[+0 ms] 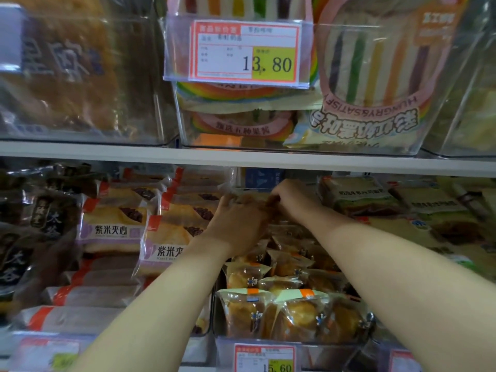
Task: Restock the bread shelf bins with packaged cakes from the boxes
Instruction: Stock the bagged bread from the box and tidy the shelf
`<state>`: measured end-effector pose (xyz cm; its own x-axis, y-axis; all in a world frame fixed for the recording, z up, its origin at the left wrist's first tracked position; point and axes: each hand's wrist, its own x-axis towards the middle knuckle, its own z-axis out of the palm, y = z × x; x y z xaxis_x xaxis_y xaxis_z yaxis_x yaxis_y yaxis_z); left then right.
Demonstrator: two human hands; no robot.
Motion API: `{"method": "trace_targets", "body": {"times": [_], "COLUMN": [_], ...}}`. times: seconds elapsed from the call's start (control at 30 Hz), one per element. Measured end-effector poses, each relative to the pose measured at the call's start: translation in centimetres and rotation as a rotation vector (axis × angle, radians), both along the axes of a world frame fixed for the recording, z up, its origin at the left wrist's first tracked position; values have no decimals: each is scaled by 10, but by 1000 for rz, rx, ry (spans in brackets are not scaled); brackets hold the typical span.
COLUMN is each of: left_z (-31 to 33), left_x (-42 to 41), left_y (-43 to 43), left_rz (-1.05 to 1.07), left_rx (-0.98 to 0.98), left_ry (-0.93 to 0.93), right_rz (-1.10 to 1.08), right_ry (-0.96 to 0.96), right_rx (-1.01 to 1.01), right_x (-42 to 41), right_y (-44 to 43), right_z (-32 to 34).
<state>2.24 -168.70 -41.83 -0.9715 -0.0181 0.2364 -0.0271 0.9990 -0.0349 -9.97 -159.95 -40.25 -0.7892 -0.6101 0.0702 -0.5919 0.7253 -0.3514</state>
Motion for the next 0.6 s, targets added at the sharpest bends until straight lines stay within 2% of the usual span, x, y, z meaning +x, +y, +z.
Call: {"method": "trace_targets", "body": {"times": [0.17,0.3,0.4,0.6], "left_z": [-9,-9,-9,-11], "left_x": [-2,-1,1,-3], "left_y": [-8,-6,-5,-8], "left_rz": [13,5,38,84], "left_rx": [-1,53,84,61], "left_ry": [11,38,64,75], "right_rz": [115,121,66,88], "right_ry": [35,105,236,312], "right_rx": [-60,125,156,249], "right_x": [13,20,20,20], "right_y": [27,29,26,31], "right_z": [16,9,6,6]}}
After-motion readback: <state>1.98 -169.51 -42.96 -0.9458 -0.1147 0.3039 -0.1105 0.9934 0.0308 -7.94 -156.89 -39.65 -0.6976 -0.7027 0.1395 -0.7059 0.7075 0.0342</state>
